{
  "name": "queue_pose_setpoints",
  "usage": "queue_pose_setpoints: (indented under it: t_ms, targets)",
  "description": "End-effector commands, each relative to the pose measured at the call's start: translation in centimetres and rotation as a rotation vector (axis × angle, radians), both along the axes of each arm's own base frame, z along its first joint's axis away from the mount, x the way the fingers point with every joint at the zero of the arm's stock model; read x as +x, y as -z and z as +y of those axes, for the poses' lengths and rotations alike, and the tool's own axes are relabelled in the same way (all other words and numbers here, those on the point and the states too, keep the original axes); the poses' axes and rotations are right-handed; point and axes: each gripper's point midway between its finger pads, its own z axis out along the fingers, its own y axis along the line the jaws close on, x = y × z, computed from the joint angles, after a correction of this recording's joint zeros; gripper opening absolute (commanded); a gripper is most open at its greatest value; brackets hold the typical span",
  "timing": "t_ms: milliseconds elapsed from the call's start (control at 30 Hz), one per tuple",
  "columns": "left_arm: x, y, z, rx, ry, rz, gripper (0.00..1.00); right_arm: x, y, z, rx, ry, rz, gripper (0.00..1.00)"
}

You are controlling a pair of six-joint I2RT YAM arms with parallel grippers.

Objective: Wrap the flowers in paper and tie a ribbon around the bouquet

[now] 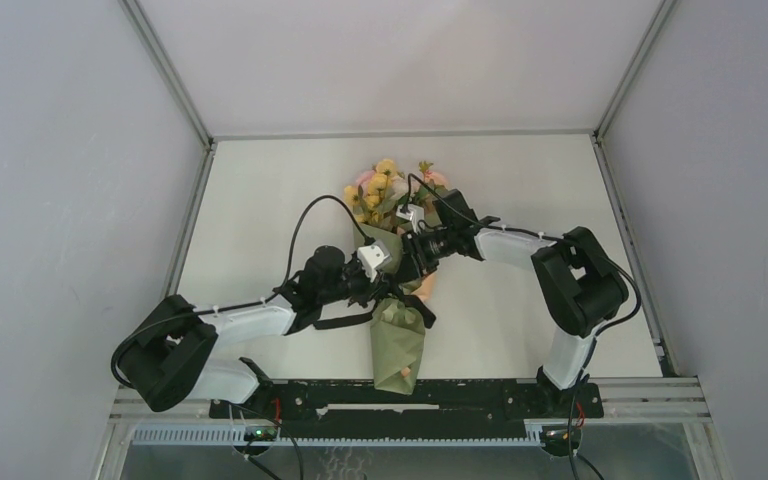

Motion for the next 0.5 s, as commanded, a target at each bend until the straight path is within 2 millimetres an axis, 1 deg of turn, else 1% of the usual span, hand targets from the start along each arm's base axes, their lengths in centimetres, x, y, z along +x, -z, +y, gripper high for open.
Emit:
queue_pose_setpoints:
  t_ms: [0, 133, 200, 400, 467]
  targets:
    - [0.3, -1.0, -0.2, -0.032, -0.002, -0.052, 0.2, -0.1, 0.2, 0.8, 0.015, -0.016, -0.019, 0.4]
    - [0.4, -1.0, -0.2, -0.033, -0.007, -0.054, 0.2, -0.6, 0.7, 0.9, 0.004, -0.03, -0.004, 0.47]
    - [0.5, -1.0, -0.2, -0.033, -0.007, -0.055, 0.2, -1.0, 0.6, 0.8, 0.01, -0.037, -0.001, 0.48]
    - [0.7, -1.2, -0.3, -0.039, -0.008, -0.064, 0.2, -1.7, 0.4, 0.6, 0.019, -0.046, -0.015, 0.47]
    - [0.7, -1.2, -0.4, -0.041, -0.002, -0.063, 0.2, -1.5, 0.7, 0.5, 0.012, -0.035, -0.019, 0.43]
